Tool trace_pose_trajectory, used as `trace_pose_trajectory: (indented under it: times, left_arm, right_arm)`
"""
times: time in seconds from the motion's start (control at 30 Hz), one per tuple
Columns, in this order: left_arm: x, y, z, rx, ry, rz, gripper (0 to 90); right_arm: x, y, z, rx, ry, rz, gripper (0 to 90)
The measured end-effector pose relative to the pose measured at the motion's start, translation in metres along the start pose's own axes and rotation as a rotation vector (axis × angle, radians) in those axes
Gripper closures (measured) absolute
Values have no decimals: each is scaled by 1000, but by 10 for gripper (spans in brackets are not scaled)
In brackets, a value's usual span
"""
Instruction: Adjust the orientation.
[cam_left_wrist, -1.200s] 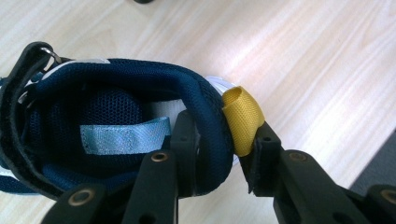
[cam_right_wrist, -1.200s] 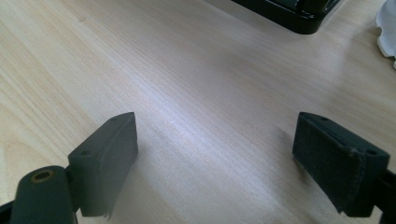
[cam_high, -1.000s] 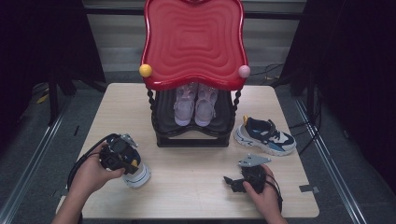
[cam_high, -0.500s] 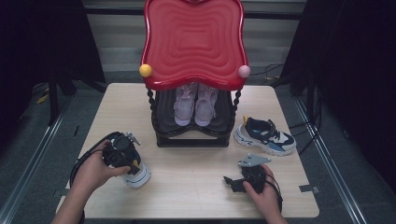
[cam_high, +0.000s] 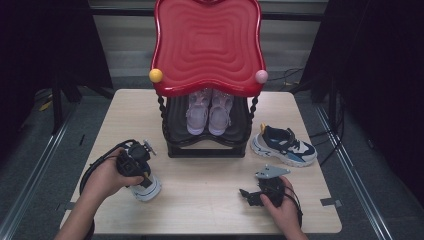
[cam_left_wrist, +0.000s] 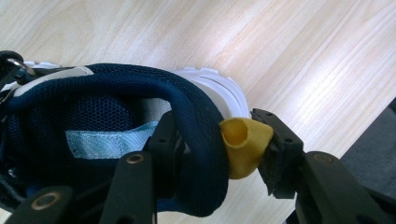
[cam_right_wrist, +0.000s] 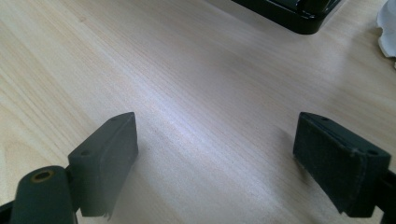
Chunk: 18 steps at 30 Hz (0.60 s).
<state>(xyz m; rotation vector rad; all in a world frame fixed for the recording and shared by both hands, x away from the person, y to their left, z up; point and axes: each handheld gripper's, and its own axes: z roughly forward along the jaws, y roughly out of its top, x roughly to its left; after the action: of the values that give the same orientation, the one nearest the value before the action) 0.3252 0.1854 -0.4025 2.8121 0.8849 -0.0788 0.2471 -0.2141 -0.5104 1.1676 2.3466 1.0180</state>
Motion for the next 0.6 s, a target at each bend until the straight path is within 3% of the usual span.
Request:
trace_pose_trajectory:
  times: [0.13,0.6]
  left_arm:
    - [1,2,1,10,-7,-18,555]
    - [4,11,12,102,-20,-1,603]
  right_arm:
    - [0,0,0,0,1,0,134]
    - [0,0,0,1,2,3,133]
